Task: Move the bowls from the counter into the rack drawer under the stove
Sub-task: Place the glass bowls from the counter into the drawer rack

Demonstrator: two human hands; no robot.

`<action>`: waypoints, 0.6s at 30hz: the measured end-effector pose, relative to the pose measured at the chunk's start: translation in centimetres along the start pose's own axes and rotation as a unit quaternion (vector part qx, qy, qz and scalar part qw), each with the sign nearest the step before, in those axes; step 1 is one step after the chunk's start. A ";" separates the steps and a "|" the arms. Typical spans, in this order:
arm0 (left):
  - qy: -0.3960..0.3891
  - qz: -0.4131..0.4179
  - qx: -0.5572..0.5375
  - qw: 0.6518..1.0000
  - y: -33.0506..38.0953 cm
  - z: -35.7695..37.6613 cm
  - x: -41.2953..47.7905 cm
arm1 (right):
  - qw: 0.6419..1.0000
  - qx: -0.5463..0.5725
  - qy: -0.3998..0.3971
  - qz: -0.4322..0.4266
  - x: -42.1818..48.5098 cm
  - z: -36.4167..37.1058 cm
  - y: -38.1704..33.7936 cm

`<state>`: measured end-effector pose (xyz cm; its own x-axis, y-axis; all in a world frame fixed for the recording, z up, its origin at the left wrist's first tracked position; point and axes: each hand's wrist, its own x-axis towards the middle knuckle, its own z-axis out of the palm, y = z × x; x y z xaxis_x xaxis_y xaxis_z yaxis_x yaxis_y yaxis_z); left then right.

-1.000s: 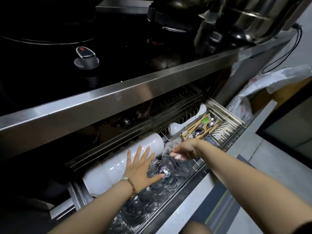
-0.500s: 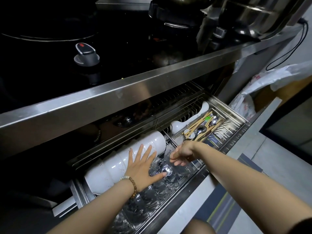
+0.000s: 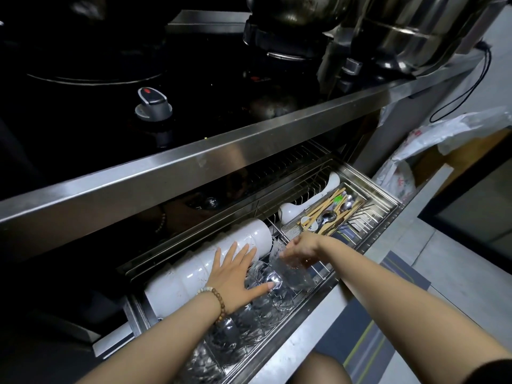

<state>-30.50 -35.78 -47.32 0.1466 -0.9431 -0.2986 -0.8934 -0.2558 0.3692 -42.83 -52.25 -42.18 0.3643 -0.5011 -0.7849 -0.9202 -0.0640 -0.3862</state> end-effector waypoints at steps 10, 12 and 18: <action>0.084 0.041 -0.004 0.996 2.3 -5.5 -3.9 | 0.941 0.097 0.242 -0.218 -7.2 1.4 1.0; 0.118 0.058 0.005 0.991 2.7 -7.0 -5.1 | 0.910 0.091 0.314 -0.256 -9.0 2.6 1.6; 0.202 0.102 0.076 0.971 2.9 -11.7 -9.1 | 0.852 0.067 0.431 -0.288 -12.5 7.0 3.4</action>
<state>-29.47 -30.44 -33.27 0.0877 -0.9851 0.1482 -0.9694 -0.0501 0.2404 -49.50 -40.19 -37.10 0.4562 -0.8716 0.1796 -0.5785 -0.4438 -0.6843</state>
